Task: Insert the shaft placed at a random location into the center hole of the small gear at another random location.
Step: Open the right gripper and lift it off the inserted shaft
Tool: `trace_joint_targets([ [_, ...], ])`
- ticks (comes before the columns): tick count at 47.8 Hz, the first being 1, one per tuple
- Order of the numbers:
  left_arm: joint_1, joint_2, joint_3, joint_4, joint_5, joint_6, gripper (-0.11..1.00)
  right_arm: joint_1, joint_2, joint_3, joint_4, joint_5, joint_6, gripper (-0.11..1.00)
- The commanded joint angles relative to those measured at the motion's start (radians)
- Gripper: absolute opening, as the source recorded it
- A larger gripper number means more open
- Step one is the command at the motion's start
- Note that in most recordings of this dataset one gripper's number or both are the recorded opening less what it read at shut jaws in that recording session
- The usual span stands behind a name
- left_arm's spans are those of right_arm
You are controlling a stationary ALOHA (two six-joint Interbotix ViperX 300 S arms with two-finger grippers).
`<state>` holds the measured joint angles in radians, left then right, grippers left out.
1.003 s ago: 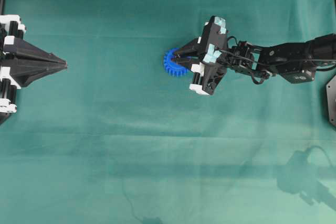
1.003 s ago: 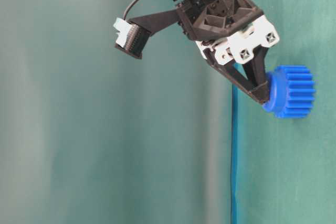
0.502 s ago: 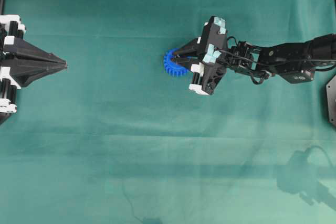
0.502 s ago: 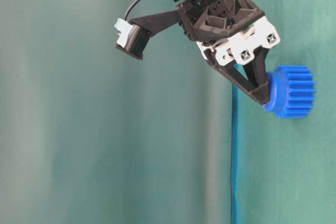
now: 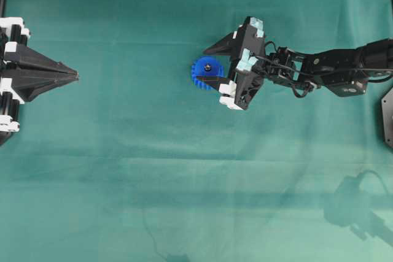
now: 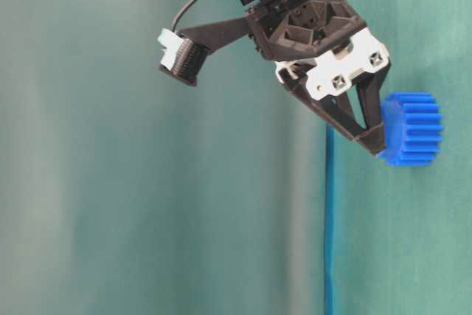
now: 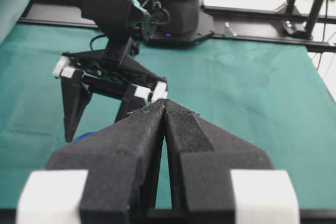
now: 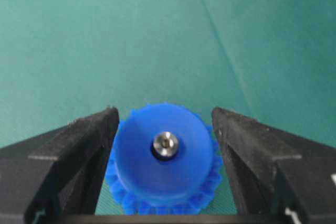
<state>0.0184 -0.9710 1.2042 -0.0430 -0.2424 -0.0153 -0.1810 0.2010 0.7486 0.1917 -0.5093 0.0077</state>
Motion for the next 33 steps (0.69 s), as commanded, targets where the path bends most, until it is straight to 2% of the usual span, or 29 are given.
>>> trace_joint_targets([
  [1, 0.000, 0.006, -0.008, -0.002, -0.006, 0.000, 0.00, -0.002, -0.061, -0.018, 0.002, -0.005, -0.005, 0.73],
  [23, 0.000, 0.008, -0.009, 0.000, 0.000, 0.000, 0.00, 0.005, -0.311, -0.008, -0.011, 0.127, -0.015, 0.73],
  [33, 0.000, 0.000, -0.009, 0.000, 0.018, 0.000, 0.00, 0.011, -0.394, 0.057, -0.012, 0.153, -0.014, 0.73],
])
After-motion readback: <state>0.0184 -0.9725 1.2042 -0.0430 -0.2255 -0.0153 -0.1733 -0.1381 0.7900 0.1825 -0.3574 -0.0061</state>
